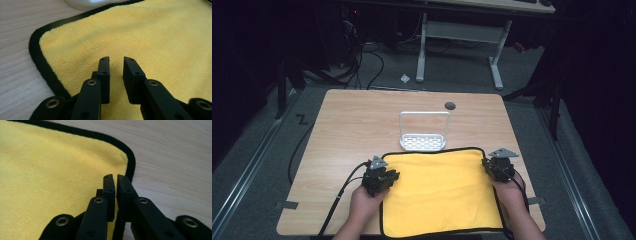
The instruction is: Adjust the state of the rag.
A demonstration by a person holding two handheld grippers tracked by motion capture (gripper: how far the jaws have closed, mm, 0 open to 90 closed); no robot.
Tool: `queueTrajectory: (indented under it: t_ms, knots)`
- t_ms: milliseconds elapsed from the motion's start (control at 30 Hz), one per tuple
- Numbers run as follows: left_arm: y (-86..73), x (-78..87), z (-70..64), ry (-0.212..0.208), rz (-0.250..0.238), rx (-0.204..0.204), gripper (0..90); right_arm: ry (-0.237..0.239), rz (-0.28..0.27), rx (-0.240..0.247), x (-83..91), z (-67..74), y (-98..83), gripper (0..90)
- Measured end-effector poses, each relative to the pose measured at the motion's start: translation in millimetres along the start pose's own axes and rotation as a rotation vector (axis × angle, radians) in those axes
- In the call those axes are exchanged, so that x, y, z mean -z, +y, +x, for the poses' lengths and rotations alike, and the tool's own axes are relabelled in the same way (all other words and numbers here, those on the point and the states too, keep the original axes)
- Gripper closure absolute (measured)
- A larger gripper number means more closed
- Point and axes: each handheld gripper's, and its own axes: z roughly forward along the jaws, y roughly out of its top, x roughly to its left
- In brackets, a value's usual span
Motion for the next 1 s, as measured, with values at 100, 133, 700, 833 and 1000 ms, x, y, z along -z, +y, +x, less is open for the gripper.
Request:
queueTrajectory:
  t_ms: [100, 133, 700, 833, 1000]
  knots:
    - [0.2, -0.4, 2.2, 0.015, -0.007, -0.006, 78.7, 0.019, -0.011, -0.013, 0.7, 2.7, 0.8, 84.7]
    - [1.0, -0.6, 6.0, 0.014, -0.009, 0.008, 78.8, 0.021, -0.012, -0.013, -0.1, 3.8, -0.2, 84.1]
    - [8.4, 1.3, 10.4, 0.012, -0.035, 0.011, 70.6, 0.053, -0.039, -0.027, 12.4, 8.3, -8.6, 72.7]
    - [14.8, 7.7, 29.1, 0.072, -0.051, 0.025, 63.7, 0.059, -0.131, -0.038, 35.1, 17.2, 3.3, 67.9]
    - [21.6, 7.8, 44.6, 0.113, -0.057, 0.032, 52.9, 0.078, -0.197, 0.000, 56.7, 38.1, 4.9, 62.7]
